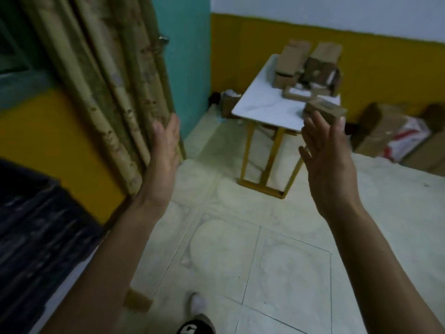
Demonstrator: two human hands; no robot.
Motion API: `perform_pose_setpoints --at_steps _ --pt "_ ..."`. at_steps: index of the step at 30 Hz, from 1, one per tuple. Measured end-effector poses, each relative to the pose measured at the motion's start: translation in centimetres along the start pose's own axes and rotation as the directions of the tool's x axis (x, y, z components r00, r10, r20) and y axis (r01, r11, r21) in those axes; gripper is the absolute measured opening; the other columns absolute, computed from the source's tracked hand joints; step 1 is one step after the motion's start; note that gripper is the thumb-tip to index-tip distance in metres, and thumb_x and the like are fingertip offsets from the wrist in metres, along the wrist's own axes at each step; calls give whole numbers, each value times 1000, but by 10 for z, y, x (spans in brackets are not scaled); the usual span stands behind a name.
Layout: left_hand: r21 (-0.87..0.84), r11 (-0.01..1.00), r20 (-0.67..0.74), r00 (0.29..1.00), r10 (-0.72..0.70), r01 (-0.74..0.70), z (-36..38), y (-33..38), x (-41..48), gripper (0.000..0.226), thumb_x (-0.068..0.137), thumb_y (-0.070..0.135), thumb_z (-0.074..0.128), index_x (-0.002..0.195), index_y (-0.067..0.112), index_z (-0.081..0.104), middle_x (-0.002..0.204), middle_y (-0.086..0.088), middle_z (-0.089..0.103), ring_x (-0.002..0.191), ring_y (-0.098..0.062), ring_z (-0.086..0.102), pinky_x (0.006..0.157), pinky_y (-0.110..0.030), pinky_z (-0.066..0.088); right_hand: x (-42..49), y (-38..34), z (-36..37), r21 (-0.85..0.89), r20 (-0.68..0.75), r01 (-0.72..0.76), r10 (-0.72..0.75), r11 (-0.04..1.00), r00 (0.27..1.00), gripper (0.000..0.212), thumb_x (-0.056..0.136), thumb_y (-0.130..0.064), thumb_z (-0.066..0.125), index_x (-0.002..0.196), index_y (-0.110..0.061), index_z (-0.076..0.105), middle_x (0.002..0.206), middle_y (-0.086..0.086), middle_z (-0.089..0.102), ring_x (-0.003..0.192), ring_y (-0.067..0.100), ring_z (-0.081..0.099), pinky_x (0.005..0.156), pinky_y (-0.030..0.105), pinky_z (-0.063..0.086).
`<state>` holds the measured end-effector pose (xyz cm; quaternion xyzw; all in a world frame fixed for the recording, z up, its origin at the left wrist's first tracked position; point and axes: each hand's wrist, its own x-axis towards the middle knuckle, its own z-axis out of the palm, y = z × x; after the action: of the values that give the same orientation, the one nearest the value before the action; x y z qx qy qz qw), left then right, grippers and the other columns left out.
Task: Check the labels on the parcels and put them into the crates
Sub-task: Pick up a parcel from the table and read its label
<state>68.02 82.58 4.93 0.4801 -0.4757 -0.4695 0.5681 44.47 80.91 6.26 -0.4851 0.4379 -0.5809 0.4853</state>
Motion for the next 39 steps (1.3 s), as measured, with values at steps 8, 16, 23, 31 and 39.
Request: perform_pose_setpoints --at_steps 8,16,23,31,39 --pt "-36 999 260 965 -17 27 107 -40 160 83 76 71 7 149 34 22 153 21 25 132 9 26 110 -29 14 99 16 -96 -78 -242 27 -45 997 969 74 84 -66 32 146 -26 35 151 -9 39 136 4 37 114 33 27" --pt "-13 998 360 931 -52 60 190 -66 331 76 87 66 1 150 27 20 157 10 22 143 -7 20 119 -44 10 243 24 -138 -156 -382 6 -66 988 922 95 71 -77 38 148 -22 32 152 -4 37 133 5 38 112 32 27" --pt "-68 944 440 859 -261 322 236 -113 438 70 94 59 0 149 24 25 156 3 26 144 -17 23 116 -46 14 348 67 -173 -116 -404 -89 35 989 914 83 82 -74 30 150 -26 26 155 -3 33 140 14 32 114 36 24" --pt "-13 913 383 845 -372 408 297 -176 570 64 97 55 5 149 24 25 157 2 26 144 -19 23 116 -46 14 500 122 -244 -26 -357 -197 175 980 917 91 76 -74 25 152 -23 22 153 -5 36 138 13 37 108 30 27" --pt "71 829 242 797 -553 554 377 -231 708 71 94 61 8 148 19 27 155 -1 30 142 -22 28 116 -47 19 691 173 -319 -15 -287 -364 345 931 894 88 80 -71 28 151 -20 23 159 1 24 145 21 26 117 38 19"
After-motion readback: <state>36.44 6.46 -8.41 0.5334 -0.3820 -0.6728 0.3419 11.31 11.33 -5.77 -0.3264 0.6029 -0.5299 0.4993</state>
